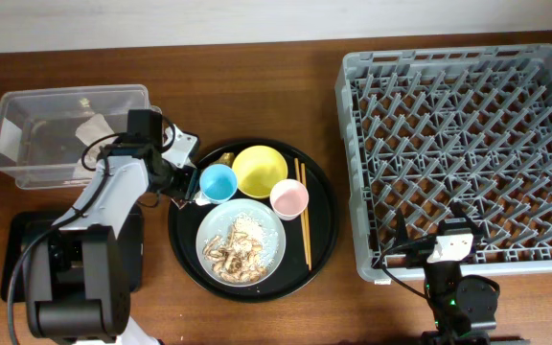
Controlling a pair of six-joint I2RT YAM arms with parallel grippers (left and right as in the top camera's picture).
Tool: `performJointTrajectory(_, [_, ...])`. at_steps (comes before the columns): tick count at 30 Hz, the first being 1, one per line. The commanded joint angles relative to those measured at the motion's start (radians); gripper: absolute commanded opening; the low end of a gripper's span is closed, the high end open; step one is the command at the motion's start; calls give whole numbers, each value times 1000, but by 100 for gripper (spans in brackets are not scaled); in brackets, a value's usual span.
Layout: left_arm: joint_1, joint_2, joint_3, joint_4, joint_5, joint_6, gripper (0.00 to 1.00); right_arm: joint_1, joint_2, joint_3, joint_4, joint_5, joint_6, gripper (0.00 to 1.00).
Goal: Sort waste into correct bins and load items into the dishwasher rack
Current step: 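Reach the left gripper back to the gold wrapper and grasp it, then carry the gold wrapper with the left gripper into the clear bin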
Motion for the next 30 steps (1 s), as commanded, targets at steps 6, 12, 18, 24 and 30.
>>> performJointTrajectory(6, [-16, 26, 2, 3, -20, 15, 53, -7, -7, -8, -3, 5, -3, 99])
performJointTrajectory(12, [-15, 80, 2, 14, -20, -7, 34, -7, -7, -8, -3, 5, -3, 99])
performJointTrajectory(18, [-6, 77, 17, 23, -16, -64, 1, -7, -7, -8, -3, 5, -3, 99])
performJointTrajectory(24, [-6, 47, 83, -34, -15, -138, 1, -7, -7, -8, -3, 5, -3, 99])
performJointTrajectory(30, [-5, -13, 83, -37, -16, -161, 1, -7, -7, -8, -3, 5, -3, 99])
